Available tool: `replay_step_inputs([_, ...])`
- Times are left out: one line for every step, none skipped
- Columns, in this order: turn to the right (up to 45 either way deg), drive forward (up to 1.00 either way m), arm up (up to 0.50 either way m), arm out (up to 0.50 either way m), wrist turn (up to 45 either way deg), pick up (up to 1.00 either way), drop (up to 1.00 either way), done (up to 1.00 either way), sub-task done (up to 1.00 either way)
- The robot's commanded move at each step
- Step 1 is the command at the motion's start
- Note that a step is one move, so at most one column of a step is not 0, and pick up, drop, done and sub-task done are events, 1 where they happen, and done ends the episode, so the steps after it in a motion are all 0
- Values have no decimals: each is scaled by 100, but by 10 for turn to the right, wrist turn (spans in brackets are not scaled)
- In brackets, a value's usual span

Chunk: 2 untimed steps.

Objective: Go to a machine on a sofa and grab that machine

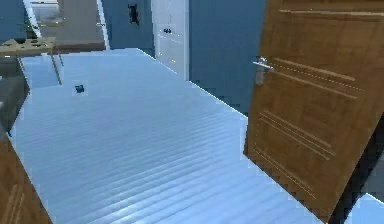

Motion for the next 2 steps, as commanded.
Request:
replay_step_inputs([-30,0,0,0,0,0,0,0,0])
replay_step_inputs([330,0,0,0,0,0,0,0,0])
